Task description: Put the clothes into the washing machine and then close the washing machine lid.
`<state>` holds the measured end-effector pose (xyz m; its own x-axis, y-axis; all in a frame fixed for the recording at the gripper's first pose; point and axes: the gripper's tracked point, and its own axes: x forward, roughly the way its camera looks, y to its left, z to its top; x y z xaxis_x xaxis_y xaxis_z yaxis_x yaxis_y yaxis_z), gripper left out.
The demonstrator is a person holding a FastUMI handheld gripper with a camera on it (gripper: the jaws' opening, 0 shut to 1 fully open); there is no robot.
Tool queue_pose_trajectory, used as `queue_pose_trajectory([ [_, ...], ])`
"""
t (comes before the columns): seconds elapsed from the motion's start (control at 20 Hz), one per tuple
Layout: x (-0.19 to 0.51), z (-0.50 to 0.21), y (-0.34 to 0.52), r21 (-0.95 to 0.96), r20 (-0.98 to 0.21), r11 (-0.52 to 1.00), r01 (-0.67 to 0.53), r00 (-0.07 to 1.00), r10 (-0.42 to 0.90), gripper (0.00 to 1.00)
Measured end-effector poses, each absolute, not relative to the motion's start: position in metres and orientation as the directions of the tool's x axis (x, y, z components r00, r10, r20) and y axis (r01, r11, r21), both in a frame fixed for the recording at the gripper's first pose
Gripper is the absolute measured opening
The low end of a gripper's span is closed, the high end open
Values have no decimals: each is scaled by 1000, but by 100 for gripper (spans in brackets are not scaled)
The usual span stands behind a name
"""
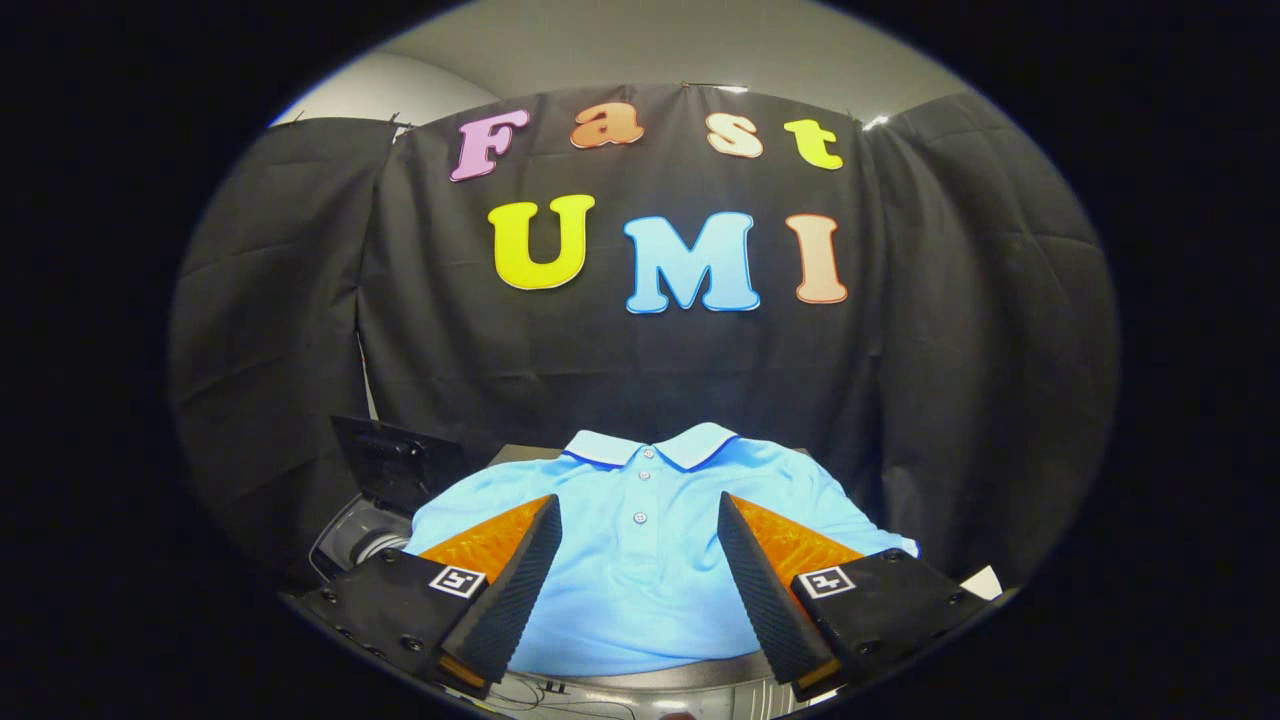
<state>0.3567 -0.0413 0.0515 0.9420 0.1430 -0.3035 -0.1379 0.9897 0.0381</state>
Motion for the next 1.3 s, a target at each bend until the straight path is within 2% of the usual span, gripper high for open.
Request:
queue_pose_trajectory([
  [0.5, 410, 15, -37, 83, -480, 981, -177, 855, 194, 97],
  [1.0, 419, -28, -22, 32, -634, 964, -264, 741, 224, 97],
  [1.25, 422, -28, -19, 86, -645, 961, -264, 721, 255, 97],
  [1.3, 423, -25, -19, 84, -648, 960, -268, 717, 256, 92],
])
